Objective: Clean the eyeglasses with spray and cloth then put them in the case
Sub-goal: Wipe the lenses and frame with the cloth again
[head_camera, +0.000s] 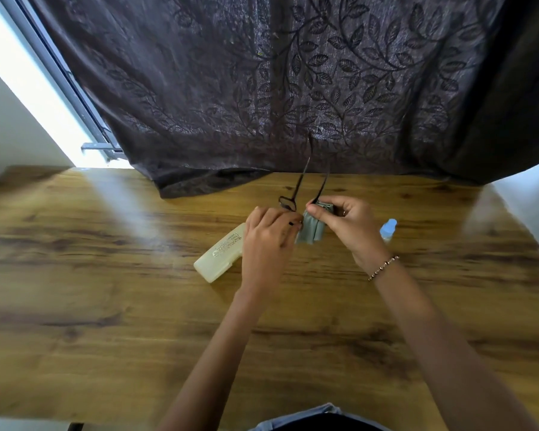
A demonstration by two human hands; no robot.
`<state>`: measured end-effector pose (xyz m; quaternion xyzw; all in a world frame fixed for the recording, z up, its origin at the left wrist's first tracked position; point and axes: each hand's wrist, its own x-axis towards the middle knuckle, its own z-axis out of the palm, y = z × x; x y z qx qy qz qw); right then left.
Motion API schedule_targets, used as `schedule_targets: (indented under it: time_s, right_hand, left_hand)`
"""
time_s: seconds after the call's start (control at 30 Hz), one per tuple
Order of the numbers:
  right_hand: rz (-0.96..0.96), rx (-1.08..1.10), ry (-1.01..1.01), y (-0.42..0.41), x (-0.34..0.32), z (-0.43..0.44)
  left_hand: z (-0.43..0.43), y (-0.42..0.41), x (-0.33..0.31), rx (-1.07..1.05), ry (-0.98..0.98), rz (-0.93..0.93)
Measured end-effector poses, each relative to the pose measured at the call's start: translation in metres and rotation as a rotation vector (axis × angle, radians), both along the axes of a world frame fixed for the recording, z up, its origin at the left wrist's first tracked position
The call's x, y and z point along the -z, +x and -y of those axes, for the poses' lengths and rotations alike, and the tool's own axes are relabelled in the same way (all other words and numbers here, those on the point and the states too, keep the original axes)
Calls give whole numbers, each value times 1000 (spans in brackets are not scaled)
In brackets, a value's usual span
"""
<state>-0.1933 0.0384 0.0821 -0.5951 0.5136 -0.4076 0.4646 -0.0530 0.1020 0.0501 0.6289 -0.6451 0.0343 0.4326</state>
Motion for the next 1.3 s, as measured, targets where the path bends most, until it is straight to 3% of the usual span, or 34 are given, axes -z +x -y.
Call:
schedule_targets:
  time_s: [0.13,0.4,0.57,0.7,0.8,0.93,1.07,1.23,1.3]
  right_hand:
    - [86,-3,80,-4,2,3]
    - [449,-32,332,-6,8,-2]
    - [480,-94,348,-6,7,-2]
    - [169,-238,207,-22,7,-2]
    - [-41,-196,72,-30,1,-7]
    - [-85,-110,-348,-17,-17,-19]
    - [-439,-201,-784,3,-12,-19]
    - [-733,-255,-925,7,2,-14]
    - [-760,-235,-921,-2,3,-9]
  left_hand:
    - [0,-4,1,-55,60,14]
    - [-2,0,-4,-40,75,215]
    - [-3,6,-8,-29,21,213]
    - [0,18,-11,-79,-1,240]
    - [1,25,-12,-99,12,293]
    - [4,25,-14,-89,1,384]
    - [3,18,-17,-46,-42,440]
    - [0,23,-17,2,-60,450]
    - [-1,27,-16,2,-76,448]
